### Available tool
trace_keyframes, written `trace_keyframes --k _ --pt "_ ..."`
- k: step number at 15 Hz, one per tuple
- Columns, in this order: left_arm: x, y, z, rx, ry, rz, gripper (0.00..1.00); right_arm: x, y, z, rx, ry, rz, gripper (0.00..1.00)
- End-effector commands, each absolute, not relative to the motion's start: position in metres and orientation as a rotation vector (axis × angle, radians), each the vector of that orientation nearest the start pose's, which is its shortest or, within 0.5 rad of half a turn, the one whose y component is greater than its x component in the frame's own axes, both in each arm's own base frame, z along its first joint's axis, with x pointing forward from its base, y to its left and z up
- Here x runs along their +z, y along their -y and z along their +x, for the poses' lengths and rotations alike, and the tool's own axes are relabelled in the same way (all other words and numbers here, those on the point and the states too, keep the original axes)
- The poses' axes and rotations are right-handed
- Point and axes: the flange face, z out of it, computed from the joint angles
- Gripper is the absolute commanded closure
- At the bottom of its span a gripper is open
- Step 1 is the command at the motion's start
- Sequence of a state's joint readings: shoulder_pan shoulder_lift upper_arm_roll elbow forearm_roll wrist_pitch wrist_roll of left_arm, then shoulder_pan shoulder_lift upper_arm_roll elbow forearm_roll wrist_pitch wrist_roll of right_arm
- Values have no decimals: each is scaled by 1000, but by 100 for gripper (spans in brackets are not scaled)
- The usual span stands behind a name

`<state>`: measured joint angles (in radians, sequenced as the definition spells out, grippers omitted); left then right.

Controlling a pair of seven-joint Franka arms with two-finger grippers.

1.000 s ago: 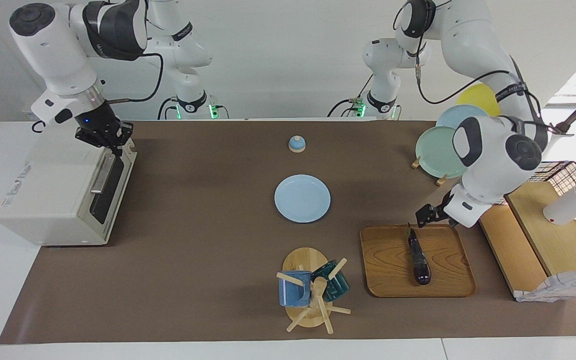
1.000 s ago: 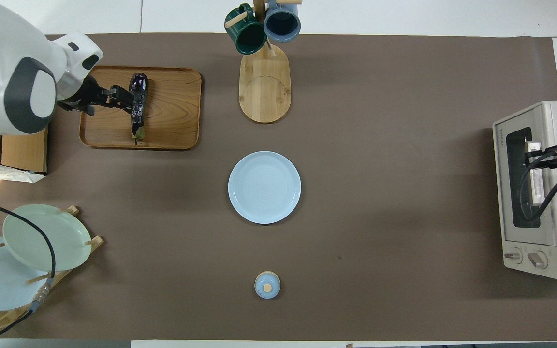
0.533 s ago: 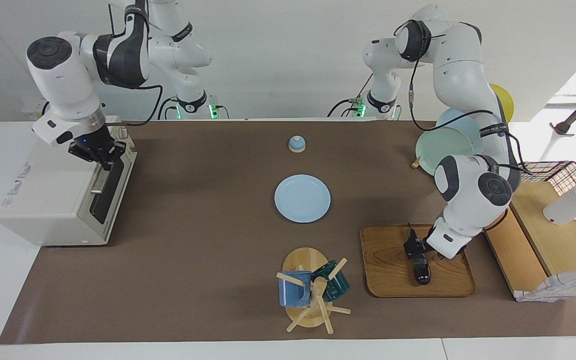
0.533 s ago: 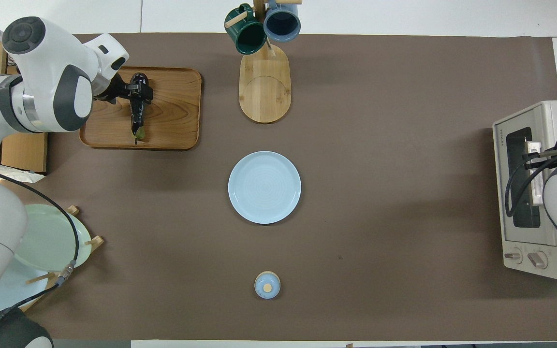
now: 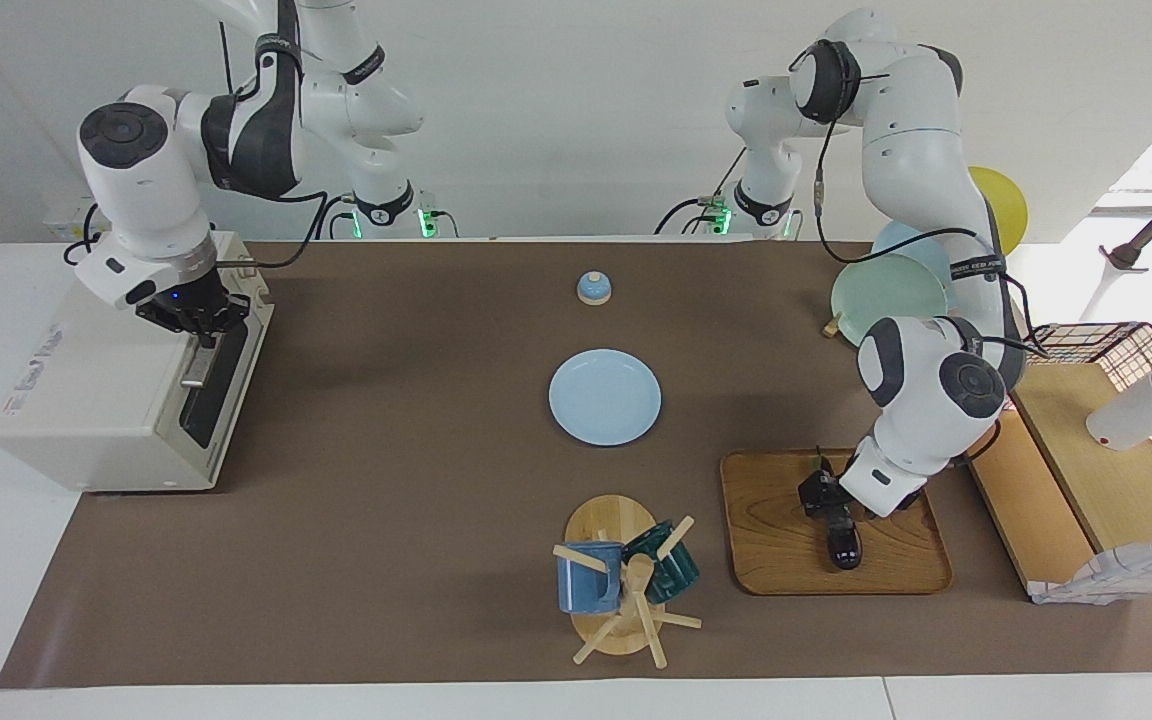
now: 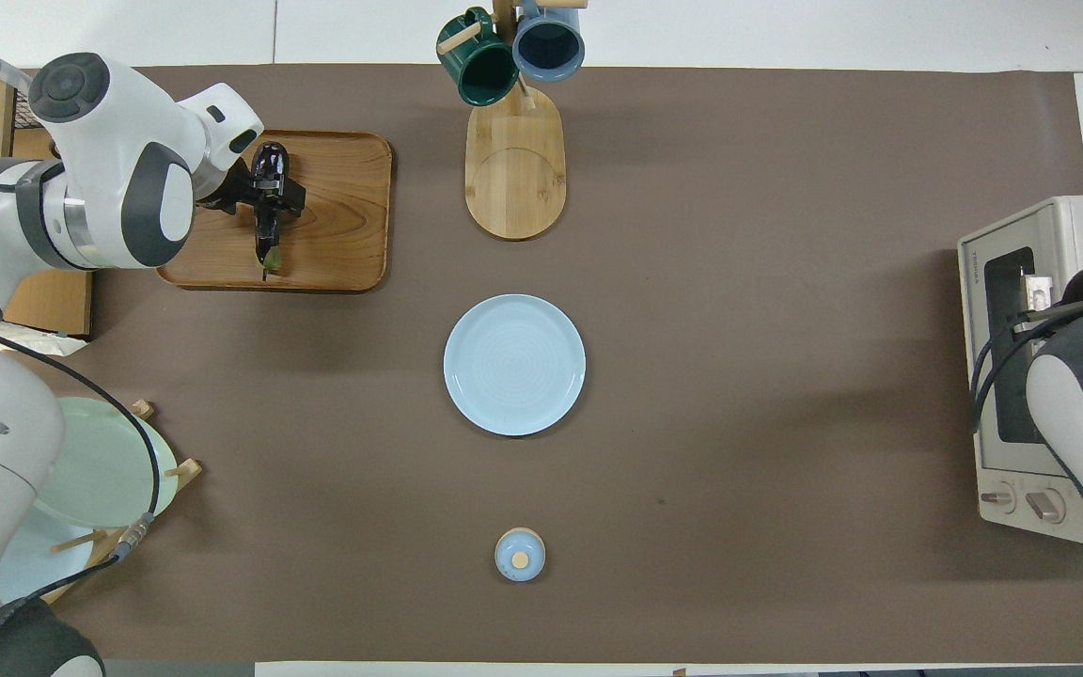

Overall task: Put eggplant into oven
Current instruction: 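Grasp the eggplant with the left gripper while the right gripper reaches the oven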

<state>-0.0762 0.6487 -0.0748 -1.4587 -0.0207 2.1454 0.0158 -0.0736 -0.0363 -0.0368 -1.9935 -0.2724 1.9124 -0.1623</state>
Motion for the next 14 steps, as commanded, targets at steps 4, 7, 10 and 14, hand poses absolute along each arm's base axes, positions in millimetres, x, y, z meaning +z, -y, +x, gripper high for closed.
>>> trace_keyframes --k 4,7,10,14 --pt "313 109 708 -70 -267 -3176 39 448 81 523 136 282 -3372 100" --pt "322 110 709 -38 -255 -3182 80 433 67 523 92 242 -3325 100" --pt "334 111 708 37 -183 -3216 100 424 42 529 66 273 -3285 100" --pt "417 122 690 30 -4 -3254 100 401 11 534 -9 243 -3235 100"
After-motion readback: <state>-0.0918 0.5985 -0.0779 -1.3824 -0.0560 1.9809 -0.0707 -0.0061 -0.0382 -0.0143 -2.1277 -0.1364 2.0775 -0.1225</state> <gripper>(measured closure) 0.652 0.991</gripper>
